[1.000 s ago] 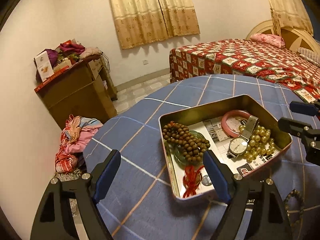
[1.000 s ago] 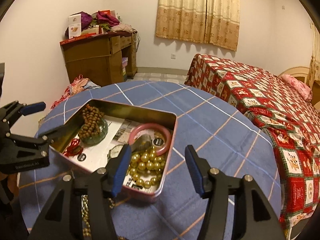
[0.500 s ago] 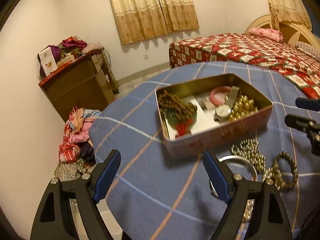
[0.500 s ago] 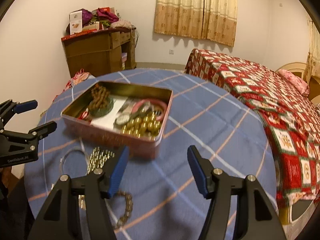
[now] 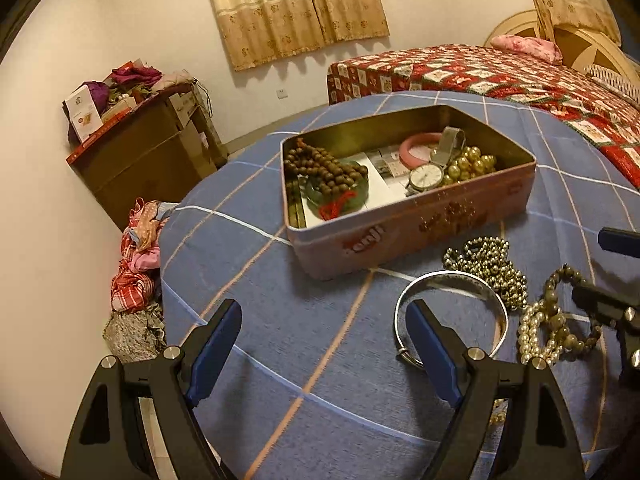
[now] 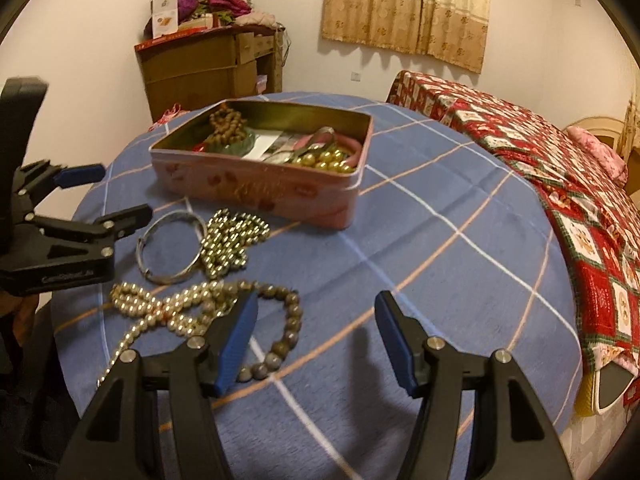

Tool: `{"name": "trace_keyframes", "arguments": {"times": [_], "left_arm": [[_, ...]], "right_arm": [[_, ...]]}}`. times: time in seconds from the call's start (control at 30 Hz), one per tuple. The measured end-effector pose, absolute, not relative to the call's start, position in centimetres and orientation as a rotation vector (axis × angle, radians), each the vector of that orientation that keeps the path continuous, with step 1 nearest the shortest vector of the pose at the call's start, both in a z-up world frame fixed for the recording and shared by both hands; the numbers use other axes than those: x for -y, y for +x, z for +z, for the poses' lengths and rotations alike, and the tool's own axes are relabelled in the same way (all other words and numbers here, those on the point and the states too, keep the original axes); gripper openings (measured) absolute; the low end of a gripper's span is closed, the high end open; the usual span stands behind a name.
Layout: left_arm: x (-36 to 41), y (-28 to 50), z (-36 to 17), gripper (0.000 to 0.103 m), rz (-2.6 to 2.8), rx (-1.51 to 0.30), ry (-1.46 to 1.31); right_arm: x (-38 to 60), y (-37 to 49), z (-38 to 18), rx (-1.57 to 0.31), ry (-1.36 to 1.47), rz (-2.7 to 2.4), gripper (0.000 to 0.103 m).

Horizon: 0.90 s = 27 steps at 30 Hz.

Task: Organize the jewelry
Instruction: 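Withdraw both tools from the tin back over the remaining jewelry, then grasp the silver bangle with the left tool while the right tool grasps the dark bead bracelet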

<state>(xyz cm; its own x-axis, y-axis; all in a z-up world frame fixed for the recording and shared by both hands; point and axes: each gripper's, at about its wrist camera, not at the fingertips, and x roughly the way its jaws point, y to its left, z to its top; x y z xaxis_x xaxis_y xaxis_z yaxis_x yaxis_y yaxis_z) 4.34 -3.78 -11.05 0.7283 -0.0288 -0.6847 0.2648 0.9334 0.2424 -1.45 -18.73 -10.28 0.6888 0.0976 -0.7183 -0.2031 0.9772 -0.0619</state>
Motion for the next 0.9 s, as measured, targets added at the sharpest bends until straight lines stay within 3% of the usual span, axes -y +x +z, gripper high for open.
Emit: {"name": "trace_keyframes", "arguments": {"times": [0.2,0.3,0.4,0.47,0.53,0.6,0.63,0.67,0.9], "left_arm": [[4.3,4.5,-11.7,0.084,-0.185,-0.755,0.348],[4.6,4.7,-12.2,0.084,-0.191,-0.770,0.360],[4.7,4.8,-12.2,0.084,-0.202,-0.765,0.356],[4.7,4.8,-12.2,0.072,-0.229,-0.772,0.341],[4.8,4.7,-12.2,0.058,-0.265,-0.786,0.314],[5.0,4.6,-12.1,0.037,-0.306,-0.797,0.299],[5.3,4.5,-12.1,0.016,-0.318,-0.800,0.302],[5.5,4.5,-12.2,0.002,-0.326,-0.804,0.311],[4.3,3.7,-11.1,0.001,-0.318,-0.777,0.276]], "right_arm": [[18.4,-1.7,-11.5,-0.823,-0.156,0.172,0.062],[18.7,-1.8,-11.5,-0.823,-0.139,0.174,0.053],[18.4,-1.8,-11.5,-0.822,-0.132,0.193,0.036],[18.1,-2.0,-11.5,-0.817,-0.140,0.205,0.022],[18.0,-2.1,-11.5,-0.818,-0.141,0.214,0.016],[18.0,-2.1,-11.5,-0.815,-0.132,0.220,0.013],[18.0,-2.2,-11.5,-0.813,-0.128,0.221,0.012],[18.0,-2.3,-11.6,-0.810,-0.127,0.224,0.011],[18.0,-2.5,-10.5,-0.761,-0.126,0.223,0.010]]}}
